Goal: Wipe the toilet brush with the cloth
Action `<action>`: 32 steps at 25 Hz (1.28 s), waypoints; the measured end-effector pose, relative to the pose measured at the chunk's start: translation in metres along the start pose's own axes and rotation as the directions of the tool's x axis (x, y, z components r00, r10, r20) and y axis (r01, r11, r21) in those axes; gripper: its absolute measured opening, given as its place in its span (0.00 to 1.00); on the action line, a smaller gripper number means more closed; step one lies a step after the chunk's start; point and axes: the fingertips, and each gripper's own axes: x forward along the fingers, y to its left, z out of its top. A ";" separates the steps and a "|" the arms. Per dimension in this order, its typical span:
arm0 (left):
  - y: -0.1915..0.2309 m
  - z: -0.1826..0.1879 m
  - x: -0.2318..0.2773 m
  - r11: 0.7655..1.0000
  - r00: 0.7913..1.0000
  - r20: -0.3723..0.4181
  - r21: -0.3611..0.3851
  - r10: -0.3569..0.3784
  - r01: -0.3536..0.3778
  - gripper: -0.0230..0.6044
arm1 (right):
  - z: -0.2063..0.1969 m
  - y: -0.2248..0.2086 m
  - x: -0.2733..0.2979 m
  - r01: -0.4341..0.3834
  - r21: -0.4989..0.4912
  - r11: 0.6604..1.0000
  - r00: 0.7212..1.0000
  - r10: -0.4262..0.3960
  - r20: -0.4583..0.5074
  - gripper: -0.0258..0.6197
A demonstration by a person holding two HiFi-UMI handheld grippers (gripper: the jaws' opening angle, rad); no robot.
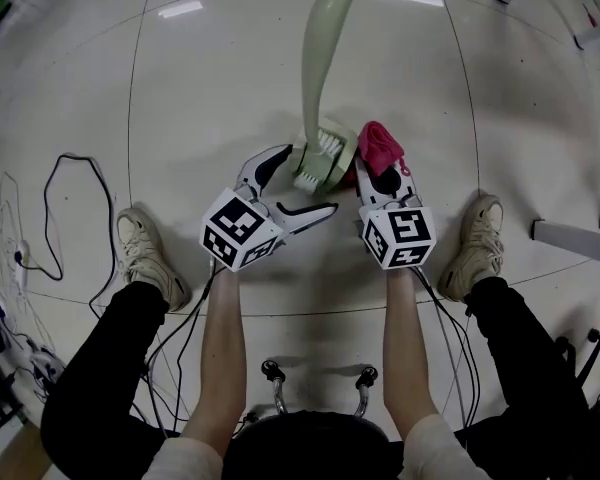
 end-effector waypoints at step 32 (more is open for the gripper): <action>-0.006 0.007 -0.015 1.000 1.000 -0.003 0.017 -0.010 0.010 0.82 | 0.014 0.021 -0.005 -0.093 -0.262 0.961 0.996 0.085 -0.042 0.09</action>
